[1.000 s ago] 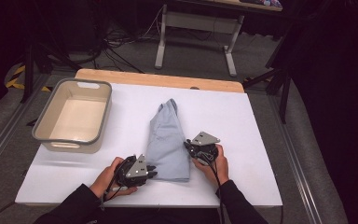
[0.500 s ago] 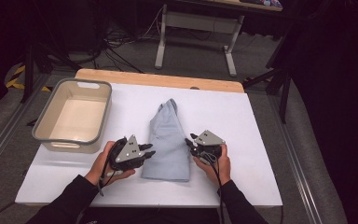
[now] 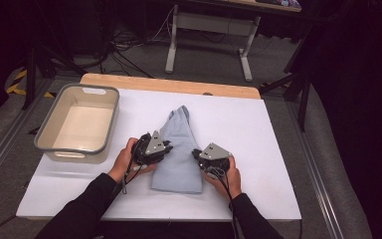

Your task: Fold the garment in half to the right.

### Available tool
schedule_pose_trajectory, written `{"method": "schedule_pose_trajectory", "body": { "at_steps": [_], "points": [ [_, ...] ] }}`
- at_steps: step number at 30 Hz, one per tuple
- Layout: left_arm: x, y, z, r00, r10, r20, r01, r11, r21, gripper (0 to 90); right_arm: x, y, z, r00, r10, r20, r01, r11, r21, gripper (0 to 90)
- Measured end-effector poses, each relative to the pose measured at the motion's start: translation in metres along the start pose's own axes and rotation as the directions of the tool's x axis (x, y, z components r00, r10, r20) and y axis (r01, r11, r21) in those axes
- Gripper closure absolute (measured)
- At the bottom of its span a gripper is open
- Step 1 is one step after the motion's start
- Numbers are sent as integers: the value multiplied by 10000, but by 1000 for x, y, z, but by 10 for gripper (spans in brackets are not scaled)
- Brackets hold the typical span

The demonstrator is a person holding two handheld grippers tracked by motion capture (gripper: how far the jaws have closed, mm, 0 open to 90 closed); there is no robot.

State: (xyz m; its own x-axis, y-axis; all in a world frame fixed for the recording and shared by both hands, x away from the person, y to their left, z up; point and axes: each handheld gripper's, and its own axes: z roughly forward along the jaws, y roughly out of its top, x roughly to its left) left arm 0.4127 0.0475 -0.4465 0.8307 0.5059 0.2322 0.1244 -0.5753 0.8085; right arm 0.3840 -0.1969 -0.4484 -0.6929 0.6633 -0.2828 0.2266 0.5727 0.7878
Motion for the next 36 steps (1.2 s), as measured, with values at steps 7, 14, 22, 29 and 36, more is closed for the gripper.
{"method": "schedule_pose_trajectory", "body": {
  "at_steps": [7, 14, 22, 29, 36],
  "points": [
    [5, -10, 9, 9972, -684, 314, 676, 9974, 269, 755, -3, -5, 8, 10000, 72, 27, -73, 9994, 338, 880],
    [7, -14, 13, 9934, -988, 577, 975, 9949, 254, 755, -6, -8, 10, 9997, 232, 101, -235, 9989, 395, 885],
    [6, -11, 2, 9941, -859, 669, 880, 9957, -301, 761, -8, -8, 8, 9996, 272, 65, -275, 9988, 402, 891],
    [7, -9, -11, 9957, -689, 617, 726, 9955, -604, 787, -11, -8, 2, 9994, 258, 238, -263, 9995, 197, 900],
    [0, -5, -23, 9977, -74, 670, 109, 9986, -520, 846, -12, -6, -3, 9983, 221, 548, -219, 9998, -32, 899]
  ]
}}
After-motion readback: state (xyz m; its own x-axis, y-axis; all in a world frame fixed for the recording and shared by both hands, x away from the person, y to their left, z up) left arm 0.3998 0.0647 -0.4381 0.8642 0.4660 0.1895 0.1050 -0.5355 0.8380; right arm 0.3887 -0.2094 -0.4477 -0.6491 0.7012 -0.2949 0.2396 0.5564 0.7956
